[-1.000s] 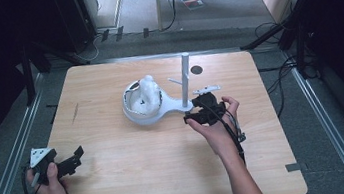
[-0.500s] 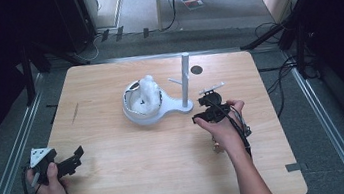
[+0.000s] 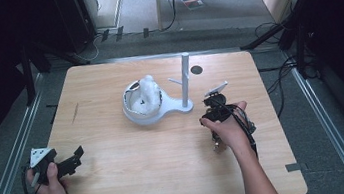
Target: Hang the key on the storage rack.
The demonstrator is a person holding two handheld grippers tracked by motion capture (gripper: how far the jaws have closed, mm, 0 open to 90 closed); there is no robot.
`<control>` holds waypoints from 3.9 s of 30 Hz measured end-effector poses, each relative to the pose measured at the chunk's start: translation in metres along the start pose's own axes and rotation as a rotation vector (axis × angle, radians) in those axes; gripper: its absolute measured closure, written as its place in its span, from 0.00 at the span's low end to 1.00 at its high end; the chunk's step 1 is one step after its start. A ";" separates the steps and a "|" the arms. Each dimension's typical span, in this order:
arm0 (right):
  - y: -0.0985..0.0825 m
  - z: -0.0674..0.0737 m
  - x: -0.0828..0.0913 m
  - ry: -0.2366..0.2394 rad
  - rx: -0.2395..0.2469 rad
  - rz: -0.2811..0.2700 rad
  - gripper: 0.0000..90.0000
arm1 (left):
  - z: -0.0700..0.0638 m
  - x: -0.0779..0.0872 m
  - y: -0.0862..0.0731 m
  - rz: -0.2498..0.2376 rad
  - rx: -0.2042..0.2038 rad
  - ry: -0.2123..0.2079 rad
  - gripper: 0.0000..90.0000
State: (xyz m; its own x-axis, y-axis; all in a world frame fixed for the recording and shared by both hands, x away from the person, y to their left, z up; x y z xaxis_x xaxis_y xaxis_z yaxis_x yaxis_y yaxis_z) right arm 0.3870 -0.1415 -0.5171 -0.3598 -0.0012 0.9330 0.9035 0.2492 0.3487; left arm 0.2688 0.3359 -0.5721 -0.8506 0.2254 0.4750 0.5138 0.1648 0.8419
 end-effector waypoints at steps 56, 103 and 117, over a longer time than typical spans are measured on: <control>-0.020 -0.011 -0.017 0.030 -0.075 0.035 0.76 | 0.000 0.000 0.000 -0.001 0.004 0.000 0.00; -0.011 -0.004 0.066 0.064 -0.147 -0.450 0.76 | 0.000 0.000 0.000 -0.003 0.006 0.001 0.00; -0.010 -0.002 0.082 0.056 -0.147 -0.624 0.76 | 0.000 0.000 0.000 -0.001 0.004 0.000 0.00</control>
State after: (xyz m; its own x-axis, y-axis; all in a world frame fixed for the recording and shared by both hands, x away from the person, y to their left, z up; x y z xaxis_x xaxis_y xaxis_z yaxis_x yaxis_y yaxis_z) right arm 0.3493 -0.1459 -0.4435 -0.8190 -0.1547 0.5526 0.5521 0.0500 0.8323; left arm 0.2689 0.3361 -0.5721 -0.8511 0.2249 0.4743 0.5135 0.1688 0.8414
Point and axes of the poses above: each handheld gripper's, and its own axes: x roughly backward along the jaws, y roughly out of its top, z roughly to its left, the point moved 4 cm from there along -x, roughly forward along the jaws, and after that the axes turned 6 degrees about -y, right-handed, at the moved point
